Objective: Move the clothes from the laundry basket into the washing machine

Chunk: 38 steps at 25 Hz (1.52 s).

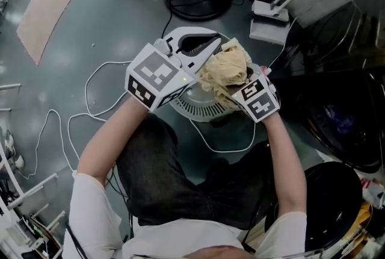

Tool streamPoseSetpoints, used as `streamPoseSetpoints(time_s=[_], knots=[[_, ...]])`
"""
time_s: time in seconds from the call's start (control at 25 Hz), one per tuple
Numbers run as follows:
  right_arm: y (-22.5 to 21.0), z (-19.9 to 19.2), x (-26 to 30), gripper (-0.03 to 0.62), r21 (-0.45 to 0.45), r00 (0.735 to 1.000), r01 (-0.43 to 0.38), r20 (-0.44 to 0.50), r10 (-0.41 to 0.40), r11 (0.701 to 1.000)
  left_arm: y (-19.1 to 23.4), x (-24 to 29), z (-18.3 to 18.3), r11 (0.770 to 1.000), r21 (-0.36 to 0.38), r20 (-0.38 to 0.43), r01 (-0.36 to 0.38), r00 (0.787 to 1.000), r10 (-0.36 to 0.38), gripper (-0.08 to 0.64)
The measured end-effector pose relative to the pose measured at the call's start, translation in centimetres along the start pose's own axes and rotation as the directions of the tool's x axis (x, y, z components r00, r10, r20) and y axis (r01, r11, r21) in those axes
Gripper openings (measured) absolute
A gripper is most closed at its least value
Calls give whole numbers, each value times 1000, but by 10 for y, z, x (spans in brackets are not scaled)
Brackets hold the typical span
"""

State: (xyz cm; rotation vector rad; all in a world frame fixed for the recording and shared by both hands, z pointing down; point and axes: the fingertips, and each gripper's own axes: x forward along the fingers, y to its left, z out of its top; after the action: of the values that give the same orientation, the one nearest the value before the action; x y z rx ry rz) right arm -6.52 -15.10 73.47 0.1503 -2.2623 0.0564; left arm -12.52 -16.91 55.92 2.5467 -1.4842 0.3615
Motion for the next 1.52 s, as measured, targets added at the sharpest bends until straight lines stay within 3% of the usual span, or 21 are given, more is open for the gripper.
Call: streamPoseSetpoints(time_s=[0.24, 0.48, 0.6, 0.76, 0.84, 1.12, 1.32, 1.52], knots=[[-29, -24, -59, 242, 66, 993, 110, 34, -112, 992, -41, 34, 6, 990, 99, -16, 102, 995, -101, 5], [-45, -37, -103, 242, 132, 979, 177, 79, -188, 975, -64, 57, 25, 984, 59, 42, 170, 984, -173, 5], [-48, -43, -119, 242, 161, 969, 203, 108, -222, 966, -75, 68, 29, 977, 73, 35, 202, 978, -205, 5], [-45, -63, -137, 244, 211, 957, 238, 118, -267, 948, -91, 80, 30, 974, 28, 49, 227, 973, -228, 5], [-43, -71, -150, 244, 228, 948, 259, 125, -292, 938, -105, 85, 28, 966, 68, 29, 250, 967, -252, 5], [-54, -102, -211, 245, 331, 896, 356, 145, -420, 874, -153, 100, 42, 915, 226, -6, 333, 940, -340, 5], [-56, -109, -246, 245, 361, 848, 433, 146, -509, 826, -175, 116, 60, 910, 83, 48, 405, 911, -410, 5], [-59, -123, -284, 247, 383, 802, 508, 118, -586, 772, -213, 131, 70, 883, 97, 54, 459, 884, -465, 6]])
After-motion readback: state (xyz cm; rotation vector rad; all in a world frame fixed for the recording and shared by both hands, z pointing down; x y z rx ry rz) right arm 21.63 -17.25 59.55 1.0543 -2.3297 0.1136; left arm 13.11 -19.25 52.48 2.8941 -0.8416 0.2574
